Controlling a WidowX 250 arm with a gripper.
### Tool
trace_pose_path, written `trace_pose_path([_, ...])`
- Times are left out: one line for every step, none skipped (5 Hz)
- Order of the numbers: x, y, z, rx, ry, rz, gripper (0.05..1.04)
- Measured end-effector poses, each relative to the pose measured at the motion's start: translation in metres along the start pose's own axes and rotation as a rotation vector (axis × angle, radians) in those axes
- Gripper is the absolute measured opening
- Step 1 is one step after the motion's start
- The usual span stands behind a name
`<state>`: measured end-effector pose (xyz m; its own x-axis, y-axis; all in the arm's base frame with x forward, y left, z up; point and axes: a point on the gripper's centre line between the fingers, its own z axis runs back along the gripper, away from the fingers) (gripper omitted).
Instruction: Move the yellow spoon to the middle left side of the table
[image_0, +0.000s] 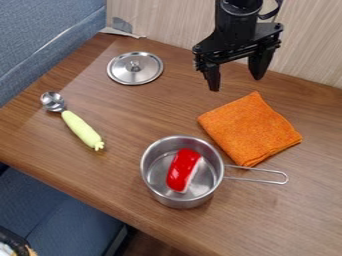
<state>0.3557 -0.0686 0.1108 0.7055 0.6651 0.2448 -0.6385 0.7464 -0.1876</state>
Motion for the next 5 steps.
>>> trace_pose_path([-0.003, 0.002, -0.009, 0.024, 0.017, 0.002, 0.999])
trace_pose_path([0.003, 0.012, -0.01, 0.057, 0.018, 0.048, 0.999])
trace_pose_path([0.017, 0.03, -0.011, 0.089, 0.022, 0.127, 0.999])
trace_pose_path([0.029, 0.045, -0.003, 0.086, 0.008, 0.2, 0.999])
trace_pose_path([0.038, 0.07, -0.001, 0.089, 0.023, 0.279, 0.999])
